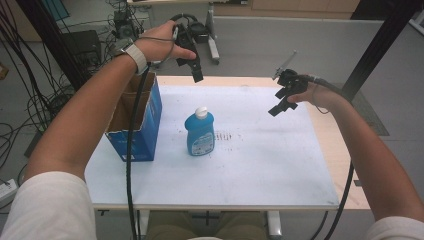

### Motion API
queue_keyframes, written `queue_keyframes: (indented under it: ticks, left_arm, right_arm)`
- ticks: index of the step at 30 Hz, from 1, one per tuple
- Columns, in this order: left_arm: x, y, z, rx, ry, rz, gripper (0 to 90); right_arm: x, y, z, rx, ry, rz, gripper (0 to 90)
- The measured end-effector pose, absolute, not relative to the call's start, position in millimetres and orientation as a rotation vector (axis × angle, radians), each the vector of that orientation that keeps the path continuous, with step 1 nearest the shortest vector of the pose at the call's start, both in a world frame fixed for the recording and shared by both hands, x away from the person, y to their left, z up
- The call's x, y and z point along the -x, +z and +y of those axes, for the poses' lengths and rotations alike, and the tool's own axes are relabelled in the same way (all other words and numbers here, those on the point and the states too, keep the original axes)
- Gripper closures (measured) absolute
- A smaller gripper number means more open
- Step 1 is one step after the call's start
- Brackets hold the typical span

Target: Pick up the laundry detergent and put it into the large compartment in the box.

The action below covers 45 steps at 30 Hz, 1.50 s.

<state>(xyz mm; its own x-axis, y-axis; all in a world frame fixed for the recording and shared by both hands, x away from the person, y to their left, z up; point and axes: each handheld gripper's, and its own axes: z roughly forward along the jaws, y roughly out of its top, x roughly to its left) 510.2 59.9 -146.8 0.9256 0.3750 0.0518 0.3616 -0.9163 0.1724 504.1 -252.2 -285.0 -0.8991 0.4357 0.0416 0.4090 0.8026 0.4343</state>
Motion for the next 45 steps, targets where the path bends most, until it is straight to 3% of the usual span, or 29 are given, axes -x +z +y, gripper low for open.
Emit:
queue_keyframes:
  ticks: [45]
  left_arm:
    - [-468.4, -154.1, 50.6, -2.902, 0.138, 0.582, 7.5]
  right_arm:
    - [-491.7, -282.4, -251.4, -0.666, 0.696, 2.904, 8.5]
